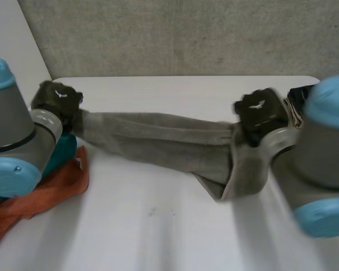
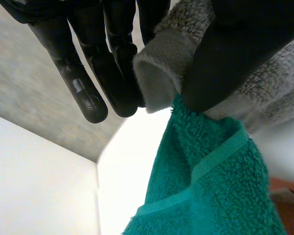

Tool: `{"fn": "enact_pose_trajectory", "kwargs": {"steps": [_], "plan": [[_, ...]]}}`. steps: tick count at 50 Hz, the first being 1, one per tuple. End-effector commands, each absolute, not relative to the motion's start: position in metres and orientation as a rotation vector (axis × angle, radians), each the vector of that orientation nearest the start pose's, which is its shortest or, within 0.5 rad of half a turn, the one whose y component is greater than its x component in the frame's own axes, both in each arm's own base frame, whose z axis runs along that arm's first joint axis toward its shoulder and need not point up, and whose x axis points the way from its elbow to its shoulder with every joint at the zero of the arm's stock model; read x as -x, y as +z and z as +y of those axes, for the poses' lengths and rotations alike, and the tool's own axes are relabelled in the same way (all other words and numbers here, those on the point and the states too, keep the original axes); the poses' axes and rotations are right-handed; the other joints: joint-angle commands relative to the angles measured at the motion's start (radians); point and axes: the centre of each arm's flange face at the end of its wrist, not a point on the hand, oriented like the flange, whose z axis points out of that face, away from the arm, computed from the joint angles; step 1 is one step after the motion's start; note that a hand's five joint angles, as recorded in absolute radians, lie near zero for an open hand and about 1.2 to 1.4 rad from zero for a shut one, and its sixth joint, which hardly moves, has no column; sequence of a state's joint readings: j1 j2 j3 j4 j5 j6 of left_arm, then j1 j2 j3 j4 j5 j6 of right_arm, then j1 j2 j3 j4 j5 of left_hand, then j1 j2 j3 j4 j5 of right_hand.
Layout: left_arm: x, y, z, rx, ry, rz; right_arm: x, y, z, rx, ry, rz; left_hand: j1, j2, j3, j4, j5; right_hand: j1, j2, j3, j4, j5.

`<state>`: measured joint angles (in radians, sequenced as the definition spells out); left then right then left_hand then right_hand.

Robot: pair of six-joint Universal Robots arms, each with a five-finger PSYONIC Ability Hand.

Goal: Fold the laundry.

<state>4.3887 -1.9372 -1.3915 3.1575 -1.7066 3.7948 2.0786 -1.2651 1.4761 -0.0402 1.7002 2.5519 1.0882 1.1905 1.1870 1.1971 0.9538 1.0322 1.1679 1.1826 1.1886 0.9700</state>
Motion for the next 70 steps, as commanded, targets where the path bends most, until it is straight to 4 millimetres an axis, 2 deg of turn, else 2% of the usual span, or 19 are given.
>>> {"fn": "enact_pose_trajectory", "kwargs": {"steps": [1,4,8,12,13,16,19,22,26,30,34,35,43,47,53,58,63,65,70], "plan": [[0.250,0.242,-0.293,-1.001,-1.865,2.003,-0.233,0.260,-0.276,1.336,-1.959,2.298,0.308,0.206,0.209,0.199,0.268,0.364,0.228,0.214,0.208,0.252],[0.257,0.228,-0.306,-1.004,-1.867,2.010,-0.233,0.254,-0.298,1.312,-2.003,2.292,0.308,0.206,0.209,0.199,0.268,0.364,0.228,0.214,0.208,0.252],[0.283,0.250,-0.347,-0.880,-2.074,1.816,-0.246,0.262,-0.343,1.230,-2.282,2.151,0.308,0.206,0.209,0.199,0.268,0.364,0.228,0.214,0.208,0.252],[0.299,0.318,-0.380,-0.611,-2.335,1.497,-0.254,0.302,-0.375,1.048,-2.665,1.891,0.308,0.206,0.209,0.199,0.268,0.364,0.228,0.214,0.208,0.252],[0.305,0.351,-0.386,-0.515,-2.437,1.337,-0.256,0.331,-0.389,0.910,-2.889,1.682,0.308,0.206,0.209,0.199,0.268,0.364,0.228,0.214,0.208,0.252],[0.305,0.401,-0.387,-0.337,-2.571,1.091,-0.258,0.373,-0.397,0.719,-3.145,1.342,0.308,0.206,0.209,0.199,0.268,0.364,0.228,0.214,0.208,0.252],[0.306,0.422,-0.382,-0.260,-2.636,0.982,-0.259,0.402,-0.395,0.594,-3.263,1.083,0.308,0.206,0.209,0.199,0.268,0.364,0.228,0.214,0.208,0.252],[0.307,0.427,-0.378,-0.234,-2.659,0.951,-0.260,0.409,-0.393,0.588,-3.255,1.027,0.308,0.206,0.209,0.199,0.268,0.364,0.228,0.214,0.208,0.252],[0.305,0.401,-0.378,-0.303,-2.617,1.063,-0.260,0.399,-0.394,0.647,-3.162,1.047,0.308,0.206,0.209,0.199,0.268,0.364,0.228,0.214,0.208,0.252],[0.295,0.363,-0.371,-0.384,-2.568,1.228,-0.261,0.362,-0.395,0.776,-2.991,1.193,0.308,0.206,0.209,0.199,0.268,0.364,0.228,0.214,0.208,0.252],[0.289,0.312,-0.363,-0.485,-2.473,1.423,-0.235,0.310,-0.401,0.865,-2.825,1.532,0.308,0.206,0.209,0.199,0.268,0.364,0.228,0.214,0.208,0.252],[0.289,0.302,-0.361,-0.509,-2.451,1.457,-0.225,0.283,-0.400,0.899,-2.712,1.705,0.308,0.206,0.209,0.199,0.268,0.364,0.228,0.214,0.208,0.252],[0.286,0.224,-0.346,-0.690,-2.248,1.689,-0.209,0.178,-0.348,1.067,-2.070,2.255,0.308,0.206,0.209,0.199,0.268,0.364,0.228,0.214,0.208,0.252],[0.281,0.208,-0.349,-0.718,-2.183,1.742,-0.207,0.160,-0.333,1.118,-1.974,2.306,0.308,0.206,0.209,0.199,0.268,0.364,0.228,0.214,0.208,0.252],[0.262,0.205,-0.358,-0.695,-2.100,1.795,-0.206,0.156,-0.329,1.142,-1.955,2.328,0.308,0.206,0.209,0.199,0.268,0.364,0.228,0.214,0.208,0.252],[0.261,0.214,-0.350,-0.694,-2.104,1.803,-0.205,0.175,-0.325,1.137,-2.003,2.305,0.308,0.206,0.209,0.199,0.268,0.364,0.228,0.214,0.208,0.252],[0.260,0.233,-0.321,-0.740,-2.099,1.822,-0.201,0.195,-0.311,1.178,-1.979,2.332,-0.671,-0.773,-0.769,-0.780,-0.711,0.364,0.228,0.214,0.208,0.252],[0.261,0.240,-0.310,-0.755,-2.115,1.817,-0.197,0.202,-0.306,1.199,-1.957,2.356,-0.684,-0.786,-0.783,-0.793,-0.724,0.364,0.228,0.214,0.208,0.252],[0.253,0.258,-0.285,-0.769,-2.147,1.798,-0.151,0.218,-0.299,1.287,-1.827,2.580,-0.743,-0.845,-0.841,-0.851,-0.783,0.364,0.228,0.214,0.208,0.252]]}}
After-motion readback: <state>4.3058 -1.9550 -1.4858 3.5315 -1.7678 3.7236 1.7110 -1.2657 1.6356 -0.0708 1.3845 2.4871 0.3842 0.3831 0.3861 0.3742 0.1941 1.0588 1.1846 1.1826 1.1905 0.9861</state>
